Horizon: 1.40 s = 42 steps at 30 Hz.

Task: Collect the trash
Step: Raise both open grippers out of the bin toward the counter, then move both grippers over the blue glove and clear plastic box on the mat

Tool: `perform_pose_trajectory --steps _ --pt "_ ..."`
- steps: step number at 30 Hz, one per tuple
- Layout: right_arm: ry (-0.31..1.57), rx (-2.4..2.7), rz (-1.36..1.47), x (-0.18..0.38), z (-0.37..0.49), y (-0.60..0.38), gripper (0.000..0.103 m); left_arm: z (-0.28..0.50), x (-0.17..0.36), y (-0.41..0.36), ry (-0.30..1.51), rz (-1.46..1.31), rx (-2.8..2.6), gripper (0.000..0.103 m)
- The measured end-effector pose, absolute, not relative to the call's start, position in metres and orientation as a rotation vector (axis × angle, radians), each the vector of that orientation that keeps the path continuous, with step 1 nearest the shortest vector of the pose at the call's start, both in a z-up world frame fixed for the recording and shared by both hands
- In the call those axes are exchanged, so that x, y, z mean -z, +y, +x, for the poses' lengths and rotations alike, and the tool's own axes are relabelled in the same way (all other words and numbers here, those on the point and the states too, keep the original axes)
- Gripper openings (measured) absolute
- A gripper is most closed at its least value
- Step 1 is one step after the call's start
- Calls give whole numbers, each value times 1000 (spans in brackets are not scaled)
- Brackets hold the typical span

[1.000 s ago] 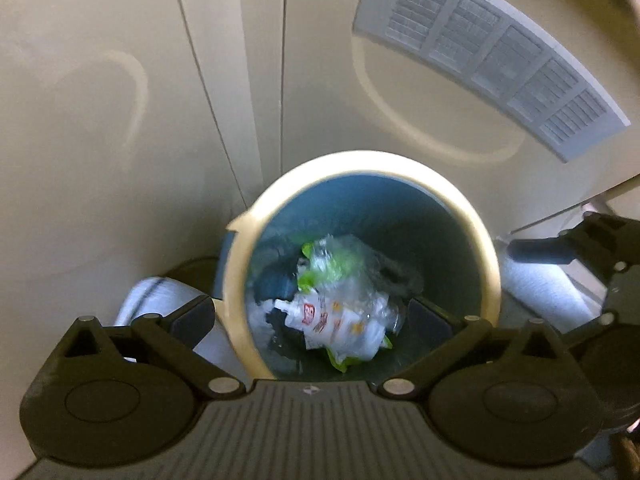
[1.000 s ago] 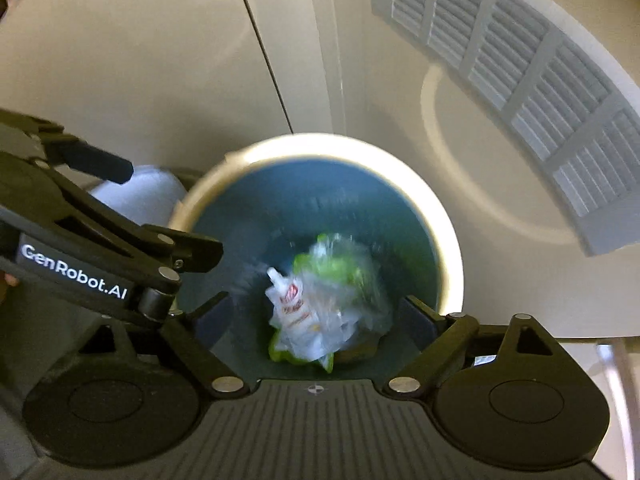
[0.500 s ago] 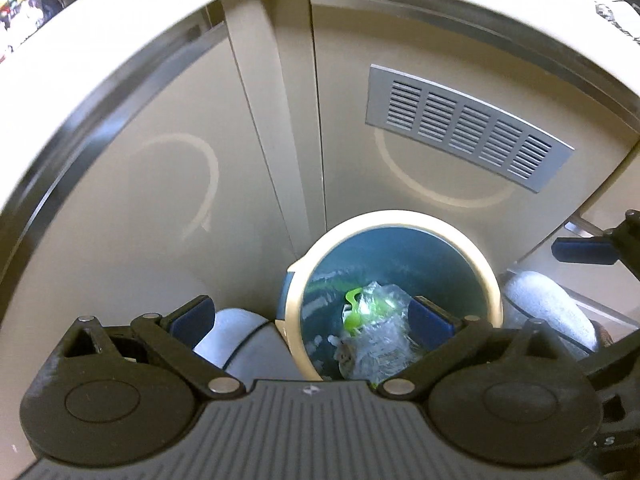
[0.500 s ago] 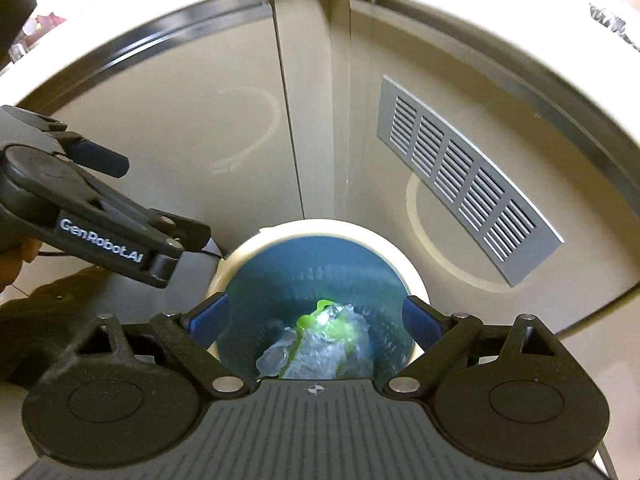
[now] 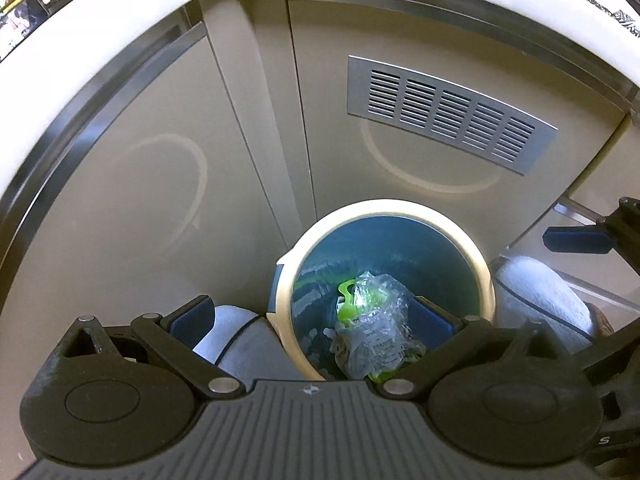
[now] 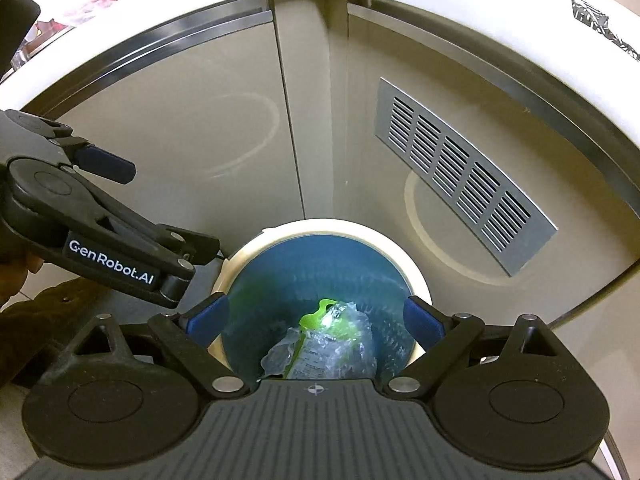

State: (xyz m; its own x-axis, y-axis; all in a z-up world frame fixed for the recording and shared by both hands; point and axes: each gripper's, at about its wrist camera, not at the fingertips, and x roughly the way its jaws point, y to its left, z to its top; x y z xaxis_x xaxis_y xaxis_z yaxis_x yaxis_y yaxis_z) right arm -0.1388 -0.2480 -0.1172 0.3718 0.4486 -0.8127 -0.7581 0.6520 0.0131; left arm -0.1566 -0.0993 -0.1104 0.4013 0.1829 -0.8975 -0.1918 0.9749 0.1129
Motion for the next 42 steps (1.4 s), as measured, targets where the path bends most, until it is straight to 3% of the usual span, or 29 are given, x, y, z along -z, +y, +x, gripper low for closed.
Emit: perform_pose_trajectory --steps 26,42 --pt "832 -802 -346 96 -138 -254 95 -151 96 -93 1124 -46 -258 103" --pt "586 -800 -220 10 -134 -272 95 -139 1 -82 880 -64 -268 103"
